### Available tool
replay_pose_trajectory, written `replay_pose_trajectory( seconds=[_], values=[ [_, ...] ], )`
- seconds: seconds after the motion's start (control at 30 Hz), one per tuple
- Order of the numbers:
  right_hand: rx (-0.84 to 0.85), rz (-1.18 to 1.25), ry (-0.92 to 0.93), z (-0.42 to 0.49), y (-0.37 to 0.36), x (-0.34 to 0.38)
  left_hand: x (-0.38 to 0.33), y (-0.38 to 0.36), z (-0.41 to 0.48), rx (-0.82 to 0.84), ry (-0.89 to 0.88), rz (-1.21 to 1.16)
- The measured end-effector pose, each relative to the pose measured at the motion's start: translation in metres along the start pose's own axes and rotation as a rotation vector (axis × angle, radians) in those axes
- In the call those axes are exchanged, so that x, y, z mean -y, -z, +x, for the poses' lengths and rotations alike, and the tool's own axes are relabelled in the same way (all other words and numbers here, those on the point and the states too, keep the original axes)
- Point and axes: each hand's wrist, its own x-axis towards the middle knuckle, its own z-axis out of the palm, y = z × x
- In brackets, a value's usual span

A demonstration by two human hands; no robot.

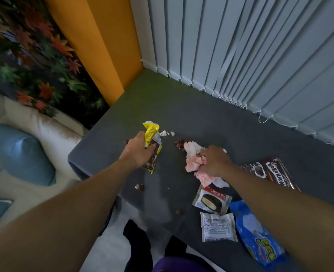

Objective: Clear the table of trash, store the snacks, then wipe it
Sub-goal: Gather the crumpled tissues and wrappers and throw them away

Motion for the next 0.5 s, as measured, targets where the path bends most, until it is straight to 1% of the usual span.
replay_pose_trajectory(
  seconds=[0.23, 0.5],
  values=[
    [-0.005, 0.068, -0.029, -0.005, 0.004, 0.005, 0.003, 0.005, -0.006, -0.006, 0.013, 0.015],
    [-0.134, 0.064, 0.103, -0.008, 0.033, 0.039, 0.011, 0.028, -0.022, -0.063, 0.039, 0.046]
  ],
)
